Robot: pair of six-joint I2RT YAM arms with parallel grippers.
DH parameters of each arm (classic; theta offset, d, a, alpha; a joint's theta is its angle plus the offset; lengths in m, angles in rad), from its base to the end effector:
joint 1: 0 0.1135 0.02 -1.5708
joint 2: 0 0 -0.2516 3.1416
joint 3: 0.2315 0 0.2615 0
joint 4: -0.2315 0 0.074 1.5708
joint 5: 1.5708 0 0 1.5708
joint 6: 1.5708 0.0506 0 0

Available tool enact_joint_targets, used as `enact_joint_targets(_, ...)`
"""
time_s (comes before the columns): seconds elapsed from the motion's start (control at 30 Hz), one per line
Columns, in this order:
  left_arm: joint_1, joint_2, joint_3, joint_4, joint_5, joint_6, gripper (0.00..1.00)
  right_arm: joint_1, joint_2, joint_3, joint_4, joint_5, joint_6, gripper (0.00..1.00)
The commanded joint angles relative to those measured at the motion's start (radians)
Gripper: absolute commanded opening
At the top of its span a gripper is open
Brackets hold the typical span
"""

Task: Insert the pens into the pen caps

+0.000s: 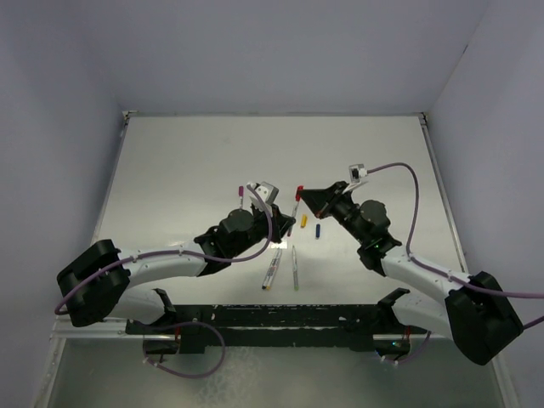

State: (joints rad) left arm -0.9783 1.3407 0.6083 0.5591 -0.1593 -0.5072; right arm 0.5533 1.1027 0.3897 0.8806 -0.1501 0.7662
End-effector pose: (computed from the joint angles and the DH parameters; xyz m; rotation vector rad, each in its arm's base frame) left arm 0.1821 -0.2561 0.2115 0.3086 1.8130 -0.9348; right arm 0.2177 0.1434 0.2376 0.0268 1.5151 1.1845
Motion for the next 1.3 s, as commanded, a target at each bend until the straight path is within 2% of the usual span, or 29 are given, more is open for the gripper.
enact_joint_targets(0.0, 0.029, -0.038, 0.062, 0.253, -0.066, 0.046, 0.00, 0.036, 0.037, -0.003, -0.144, -0.135, -0.039, 0.00)
enact_joint_targets(0.47, 0.040, -0.046, 0.106, 0.274, -0.123, 0.123, 0.00, 0.160, 0.094, 0.014, -0.255, -0.035, -0.077, 0.00)
enact_joint_targets(0.67, 0.044, -0.070, 0.090, 0.262, -0.131, 0.125, 0.00, 0.168, 0.120, 0.030, -0.259, -0.011, -0.081, 0.00)
enact_joint_targets(0.93, 0.045, -0.091, 0.078, 0.084, -0.149, 0.081, 0.00, 0.168, 0.119, 0.150, -0.354, 0.048, -0.150, 0.00)
enact_joint_targets(0.97, 0.045, -0.093, 0.074, 0.050, -0.162, 0.072, 0.00, 0.169, 0.114, 0.169, -0.364, 0.059, -0.150, 0.03)
enact_joint_targets(1.07, 0.044, -0.094, 0.065, -0.051, -0.204, 0.044, 0.00, 0.169, 0.092, 0.236, -0.410, 0.115, -0.200, 0.33)
enact_joint_targets(1.13, 0.047, -0.091, 0.059, -0.114, -0.235, 0.024, 0.00, 0.169, 0.067, 0.272, -0.439, 0.150, -0.233, 0.45)
enact_joint_targets(1.27, 0.081, -0.080, 0.053, -0.220, -0.263, -0.010, 0.00, 0.167, -0.001, 0.298, -0.460, 0.217, -0.277, 0.51)
